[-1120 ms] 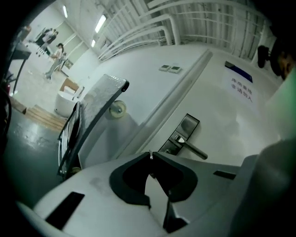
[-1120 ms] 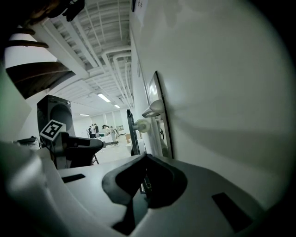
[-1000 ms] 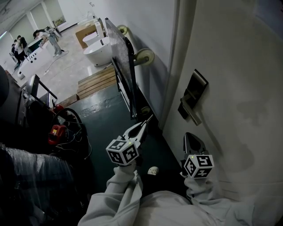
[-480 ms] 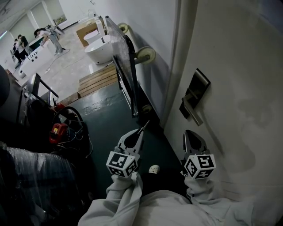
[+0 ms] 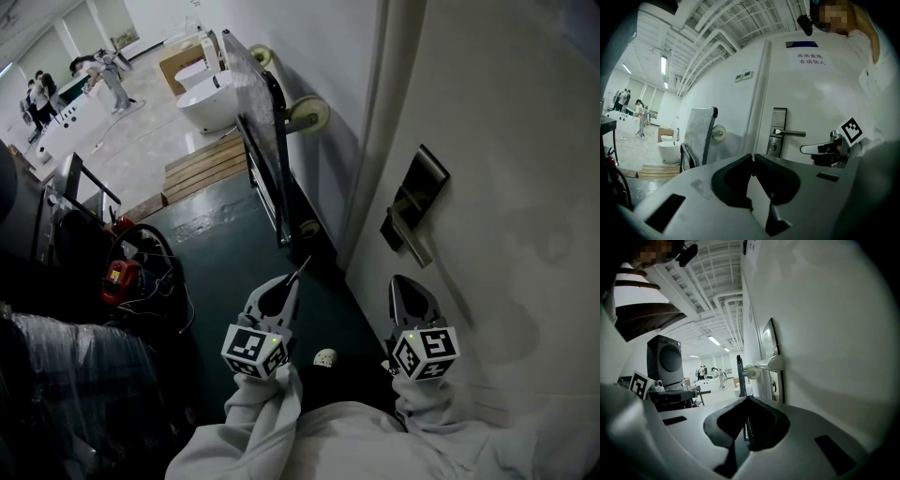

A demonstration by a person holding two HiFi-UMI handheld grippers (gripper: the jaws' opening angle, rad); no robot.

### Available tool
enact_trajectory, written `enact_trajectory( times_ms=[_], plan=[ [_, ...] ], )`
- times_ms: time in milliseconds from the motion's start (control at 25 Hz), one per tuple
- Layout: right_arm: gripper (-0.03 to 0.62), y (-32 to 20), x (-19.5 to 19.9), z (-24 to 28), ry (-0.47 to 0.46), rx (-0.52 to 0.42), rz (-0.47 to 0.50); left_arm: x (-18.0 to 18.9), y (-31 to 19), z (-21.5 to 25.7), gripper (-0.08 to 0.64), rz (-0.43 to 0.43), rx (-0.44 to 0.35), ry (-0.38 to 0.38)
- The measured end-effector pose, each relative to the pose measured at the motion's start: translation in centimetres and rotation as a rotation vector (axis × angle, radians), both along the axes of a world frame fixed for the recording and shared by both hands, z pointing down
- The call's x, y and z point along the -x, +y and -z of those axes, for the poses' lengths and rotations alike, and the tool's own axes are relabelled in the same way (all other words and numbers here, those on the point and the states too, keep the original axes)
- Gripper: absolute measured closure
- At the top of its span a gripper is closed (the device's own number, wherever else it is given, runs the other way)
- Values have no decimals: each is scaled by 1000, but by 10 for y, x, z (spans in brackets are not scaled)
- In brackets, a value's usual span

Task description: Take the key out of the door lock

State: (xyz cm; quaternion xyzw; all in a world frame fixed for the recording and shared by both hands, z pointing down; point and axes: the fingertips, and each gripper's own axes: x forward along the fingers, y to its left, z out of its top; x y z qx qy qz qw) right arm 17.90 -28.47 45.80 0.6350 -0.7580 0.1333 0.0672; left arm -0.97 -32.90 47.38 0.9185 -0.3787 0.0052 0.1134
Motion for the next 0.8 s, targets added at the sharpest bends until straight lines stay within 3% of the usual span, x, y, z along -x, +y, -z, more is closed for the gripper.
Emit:
enact_trajectory(
  times_ms=[360,800],
  plan=[
    [541,-1,4,1,4,2,8,-8,-3,2,534,-14,-23,-21],
    [541,4,5,2,-2,8,5,-5,-5,-3,534,40,31,-24]
  ],
)
